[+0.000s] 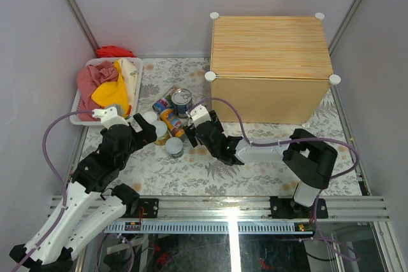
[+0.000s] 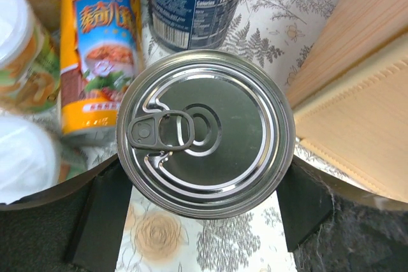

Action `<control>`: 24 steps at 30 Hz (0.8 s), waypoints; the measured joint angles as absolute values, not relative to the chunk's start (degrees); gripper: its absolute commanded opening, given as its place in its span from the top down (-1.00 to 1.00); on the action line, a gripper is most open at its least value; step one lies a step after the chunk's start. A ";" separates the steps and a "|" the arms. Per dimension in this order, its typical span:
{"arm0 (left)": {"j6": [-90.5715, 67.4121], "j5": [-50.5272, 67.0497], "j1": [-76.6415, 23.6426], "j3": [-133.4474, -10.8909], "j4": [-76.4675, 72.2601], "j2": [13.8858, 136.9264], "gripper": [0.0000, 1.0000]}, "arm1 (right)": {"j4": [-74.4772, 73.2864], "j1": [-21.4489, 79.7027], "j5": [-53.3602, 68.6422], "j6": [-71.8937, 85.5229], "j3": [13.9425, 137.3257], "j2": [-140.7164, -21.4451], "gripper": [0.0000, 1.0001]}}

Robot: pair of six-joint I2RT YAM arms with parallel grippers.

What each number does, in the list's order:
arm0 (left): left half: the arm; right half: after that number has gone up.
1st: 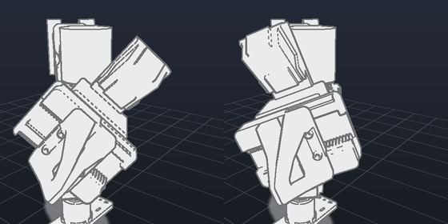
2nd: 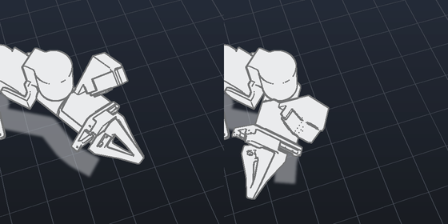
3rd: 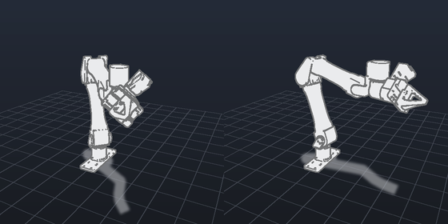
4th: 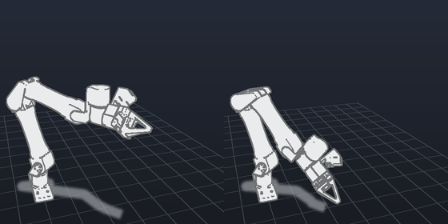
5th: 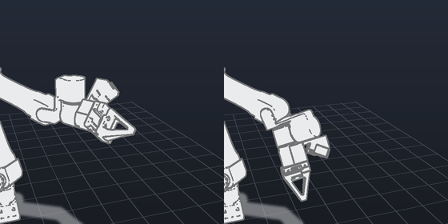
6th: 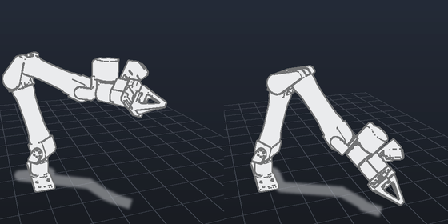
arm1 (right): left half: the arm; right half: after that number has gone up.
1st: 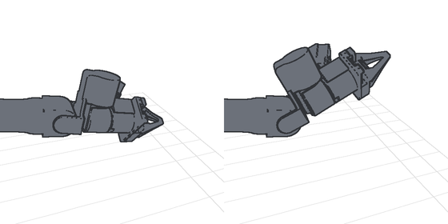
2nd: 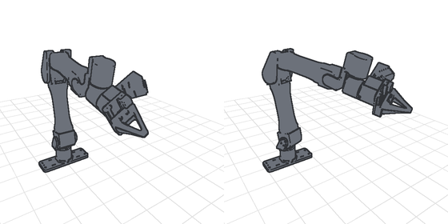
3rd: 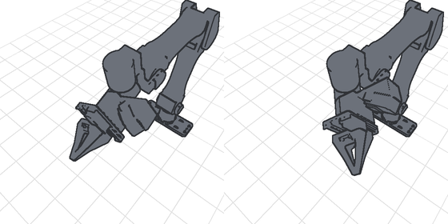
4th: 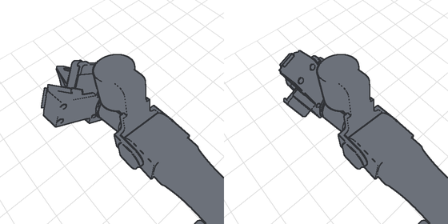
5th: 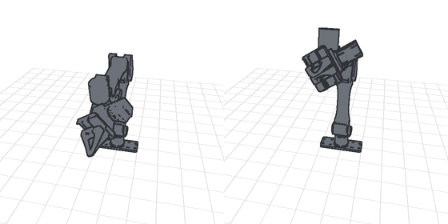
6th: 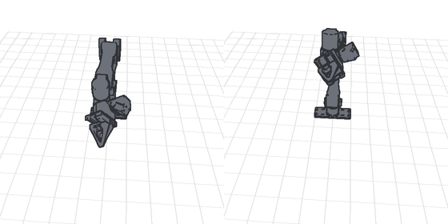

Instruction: Place and organize the canned foods onto the counter

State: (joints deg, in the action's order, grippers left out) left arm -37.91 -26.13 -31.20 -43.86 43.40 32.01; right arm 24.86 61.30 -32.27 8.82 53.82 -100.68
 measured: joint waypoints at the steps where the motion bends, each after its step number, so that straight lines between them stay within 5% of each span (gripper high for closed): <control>1: -38.09 -26.17 -31.20 -43.86 43.38 32.03 -0.99 | 23.75 61.82 -32.27 8.75 53.23 -99.46 0.92; 17: -40.56 -26.83 -31.20 -43.13 42.94 31.81 -0.99 | 10.83 67.02 -32.18 7.81 50.37 -82.02 1.00; 24: -41.34 -27.05 -31.20 -42.59 42.11 31.79 -0.99 | -1.67 69.76 -31.51 7.25 58.35 -75.44 1.00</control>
